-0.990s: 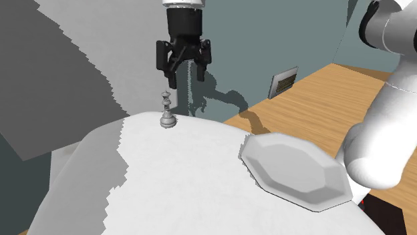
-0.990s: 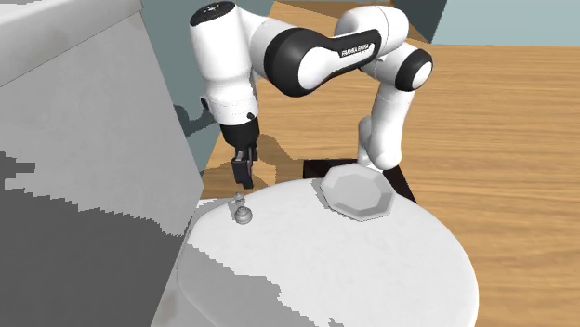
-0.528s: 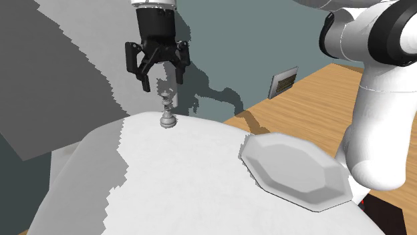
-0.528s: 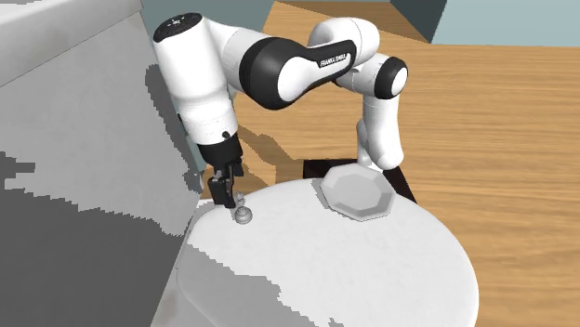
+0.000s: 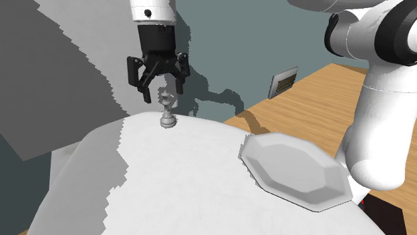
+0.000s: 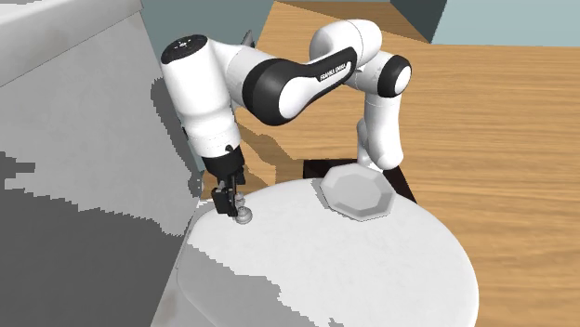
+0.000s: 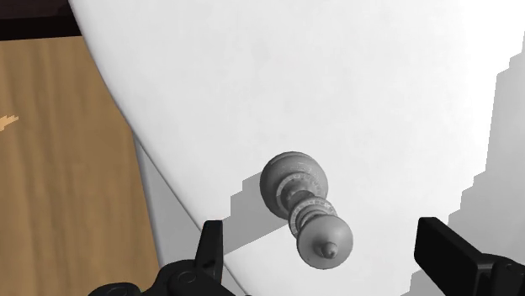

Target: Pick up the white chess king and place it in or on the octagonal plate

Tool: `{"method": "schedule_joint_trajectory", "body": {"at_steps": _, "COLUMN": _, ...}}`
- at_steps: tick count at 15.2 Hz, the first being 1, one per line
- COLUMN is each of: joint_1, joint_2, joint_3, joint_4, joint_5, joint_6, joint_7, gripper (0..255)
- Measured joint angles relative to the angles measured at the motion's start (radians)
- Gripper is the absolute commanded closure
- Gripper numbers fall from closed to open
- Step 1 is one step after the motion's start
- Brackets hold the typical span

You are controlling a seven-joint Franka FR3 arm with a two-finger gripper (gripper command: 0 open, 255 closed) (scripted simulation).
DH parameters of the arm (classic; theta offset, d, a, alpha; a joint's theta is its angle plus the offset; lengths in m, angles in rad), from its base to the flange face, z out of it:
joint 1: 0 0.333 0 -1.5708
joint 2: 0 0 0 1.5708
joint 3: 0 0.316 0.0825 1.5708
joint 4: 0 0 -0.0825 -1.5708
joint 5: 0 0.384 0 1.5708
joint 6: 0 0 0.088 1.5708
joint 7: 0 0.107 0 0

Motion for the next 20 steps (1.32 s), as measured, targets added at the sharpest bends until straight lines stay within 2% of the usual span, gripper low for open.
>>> {"method": "schedule_joint_trajectory", "body": {"at_steps": 3, "joint_1": 0.000, "joint_2": -0.001, "joint_3": 0.000, "joint_4": -0.002, "joint_5": 0.000, "joint_6": 0.001, "joint_7": 0.000, "gripper": 0}}
{"method": "schedule_joint_trajectory", "body": {"at_steps": 4, "joint_1": 0.000, "joint_2": -0.001, "joint_3": 0.000, "joint_4": -0.002, "joint_5": 0.000, "joint_6": 0.001, "joint_7": 0.000, "gripper": 255}}
{"method": "schedule_joint_trajectory", "body": {"at_steps": 14, "joint_1": 0.000, "joint_2": 0.000, "joint_3": 0.000, "joint_4": -0.001, "joint_5": 0.000, "joint_6": 0.002, "joint_7": 0.000, "gripper": 255}}
{"method": "schedule_joint_trajectory", "body": {"at_steps": 20, "joint_1": 0.016, "joint_2": 0.031, "joint_3": 0.004, "joint_4": 0.107, "joint_5": -0.017, "joint_6": -0.079, "joint_7": 0.012, "gripper": 255}}
